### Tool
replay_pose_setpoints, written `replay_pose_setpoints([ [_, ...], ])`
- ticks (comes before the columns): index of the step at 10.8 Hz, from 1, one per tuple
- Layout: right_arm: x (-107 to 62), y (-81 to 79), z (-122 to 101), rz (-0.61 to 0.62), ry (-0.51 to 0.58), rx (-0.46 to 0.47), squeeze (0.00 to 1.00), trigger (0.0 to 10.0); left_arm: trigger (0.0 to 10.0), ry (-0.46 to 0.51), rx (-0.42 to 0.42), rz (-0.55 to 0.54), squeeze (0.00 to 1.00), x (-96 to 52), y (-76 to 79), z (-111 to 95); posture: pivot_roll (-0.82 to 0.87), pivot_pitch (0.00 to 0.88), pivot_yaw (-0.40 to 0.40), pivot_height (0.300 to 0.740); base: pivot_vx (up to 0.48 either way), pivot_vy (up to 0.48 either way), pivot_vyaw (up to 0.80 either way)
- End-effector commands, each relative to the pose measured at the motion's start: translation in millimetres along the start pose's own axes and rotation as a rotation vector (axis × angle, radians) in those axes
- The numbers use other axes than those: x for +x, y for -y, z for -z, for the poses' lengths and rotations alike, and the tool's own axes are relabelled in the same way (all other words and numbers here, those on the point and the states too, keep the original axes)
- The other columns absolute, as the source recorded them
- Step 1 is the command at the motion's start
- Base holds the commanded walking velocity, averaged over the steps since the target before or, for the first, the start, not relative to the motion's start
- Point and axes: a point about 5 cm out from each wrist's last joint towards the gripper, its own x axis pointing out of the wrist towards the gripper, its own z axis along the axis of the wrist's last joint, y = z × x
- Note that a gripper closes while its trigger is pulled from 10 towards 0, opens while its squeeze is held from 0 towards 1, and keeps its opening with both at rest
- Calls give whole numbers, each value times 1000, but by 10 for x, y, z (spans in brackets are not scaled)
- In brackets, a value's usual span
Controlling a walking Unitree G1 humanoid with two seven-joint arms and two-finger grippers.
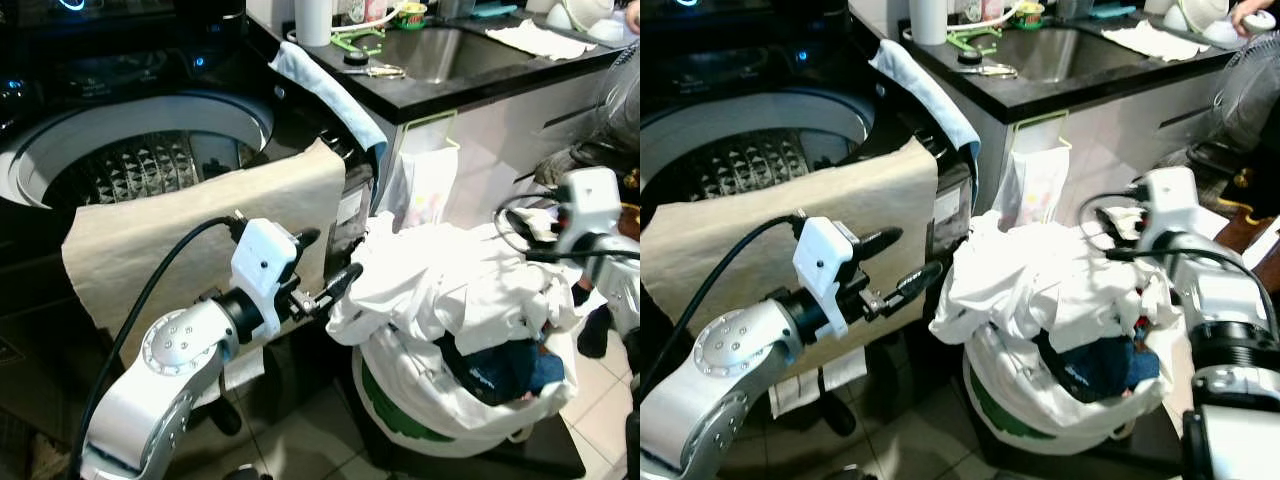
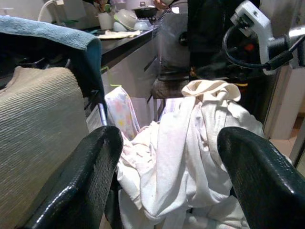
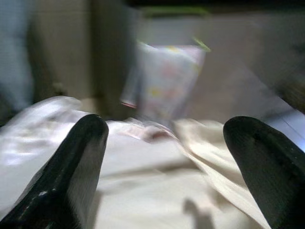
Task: Clothes washing
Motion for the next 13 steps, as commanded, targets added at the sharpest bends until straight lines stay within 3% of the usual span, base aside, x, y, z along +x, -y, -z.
replay_pose_setpoints([
  [1, 20, -156, -21, -99, -11, -76, 1000, 10000, 10000, -2, 16, 11, 0, 11, -7, -25, 4, 0, 10, 719, 0, 0, 0],
  [2, 24, -195, 68, -92, -61, -120, 1000, 10000, 10000, -3, 17, 12, 0, 5, -6, -23, 9, 0, 6, 719, 0, 0, 0],
  [4, -5, -74, 131, -2, -123, -104, 1000, 10000, 10000, -7, 20, 22, 0, -15, 16, -23, 15, 0, 2, 719, 0, 0, 0],
  [6, -244, -117, 108, -138, -199, -104, 1000, 10000, 10000, -11, 17, 32, 0, -59, 41, -21, 22, 0, -7, 719, 0, 0, 0],
  [9, -486, 37, 171, -86, -335, -187, 1000, 10000, 10000, -4, -15, 94, 0, -69, 112, -32, 12, 0, -3, 719, 0, 0, 0],
  [10, -513, 68, 227, -57, -370, -199, 827, 10000, 10000, -5, -17, 112, 0, -62, 135, -31, 12, 0, -4, 719, 0, 0, 0],
  [11, -516, 87, 236, -25, -370, -193, 133, 10000, 10000, -5, -18, 120, 0, -59, 144, -32, 12, 0, -4, 719, 0, 0, 0],
  [12, -441, 121, 236, 34, -310, -234, 0, 10000, 10000, -1, -18, 125, 0, -55, 158, -36, 12, 0, -2, 719, 0, 0, 0],
  [13, -398, 114, 246, 45, -279, -218, 0, 10000, 10000, 1, -18, 121, 0, -53, 157, -35, 14, 0, -3, 719, 0, 0, 0],
])
